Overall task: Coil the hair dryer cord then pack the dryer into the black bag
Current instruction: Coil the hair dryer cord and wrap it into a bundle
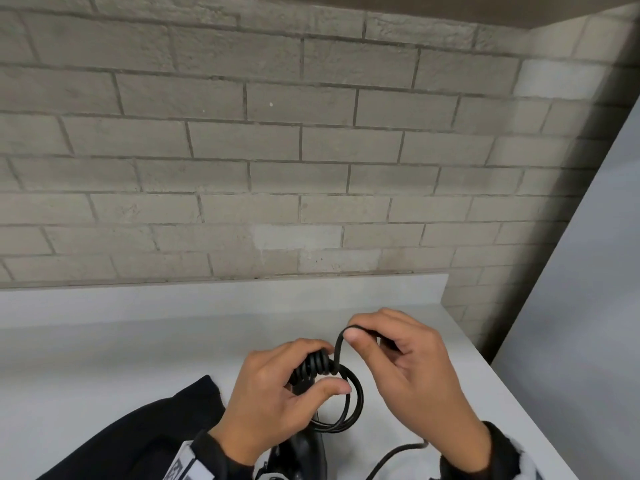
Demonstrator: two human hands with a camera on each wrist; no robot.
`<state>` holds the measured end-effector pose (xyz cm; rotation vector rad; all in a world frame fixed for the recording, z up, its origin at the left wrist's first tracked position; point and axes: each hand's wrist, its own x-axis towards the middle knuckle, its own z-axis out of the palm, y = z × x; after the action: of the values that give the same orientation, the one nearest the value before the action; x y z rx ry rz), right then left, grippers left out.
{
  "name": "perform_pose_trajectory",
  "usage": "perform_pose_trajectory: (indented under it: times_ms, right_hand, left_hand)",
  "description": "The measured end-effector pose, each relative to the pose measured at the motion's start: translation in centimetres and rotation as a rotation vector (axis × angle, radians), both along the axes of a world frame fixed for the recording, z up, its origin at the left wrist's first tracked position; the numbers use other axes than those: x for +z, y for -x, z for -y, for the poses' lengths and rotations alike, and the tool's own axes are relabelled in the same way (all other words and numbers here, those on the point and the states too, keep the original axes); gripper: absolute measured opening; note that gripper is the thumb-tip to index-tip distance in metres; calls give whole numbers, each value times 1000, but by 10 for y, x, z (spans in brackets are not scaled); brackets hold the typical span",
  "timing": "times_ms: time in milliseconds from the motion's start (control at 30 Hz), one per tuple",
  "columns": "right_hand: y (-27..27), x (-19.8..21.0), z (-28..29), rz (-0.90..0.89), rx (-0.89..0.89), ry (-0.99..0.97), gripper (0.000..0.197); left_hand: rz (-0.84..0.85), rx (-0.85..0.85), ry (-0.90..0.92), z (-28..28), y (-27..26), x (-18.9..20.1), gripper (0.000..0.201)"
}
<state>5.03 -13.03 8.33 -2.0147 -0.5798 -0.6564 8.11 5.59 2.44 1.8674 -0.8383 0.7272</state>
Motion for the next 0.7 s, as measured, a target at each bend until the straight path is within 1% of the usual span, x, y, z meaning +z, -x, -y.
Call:
perform_pose_trajectory:
  times_ms: [100, 233, 333, 433, 500, 567, 667, 700]
  right_hand:
    - [-1, -2, -4, -57, 20, -105, 11]
    - [-2, -6, -12, -224, 100, -313, 11]
    - [-4, -13, -16, -335, 103, -460, 8]
    - [-3, -25, -21, -451, 109, -631, 5]
    - [0, -33, -24, -504, 133, -680, 8]
    - [3, -38, -25, -540, 157, -688, 12]
    - [9, -41, -21, -544, 191, -697, 18]
    - [11, -43, -20, -540, 215, -693, 25]
  left_hand:
    - [26, -2, 15, 2, 2, 0, 35]
    - [57, -71, 16, 2, 3, 0, 27]
    - [83, -92, 27, 4, 4, -1, 27]
    - [106, -78, 26, 2, 3, -2, 27]
    - [112, -62, 27, 1, 4, -2, 30]
    - [114, -42, 42, 1, 5, -2, 33]
    - [108, -5, 83, 3, 8, -1, 29]
    - [103, 11, 92, 3, 8, -1, 28]
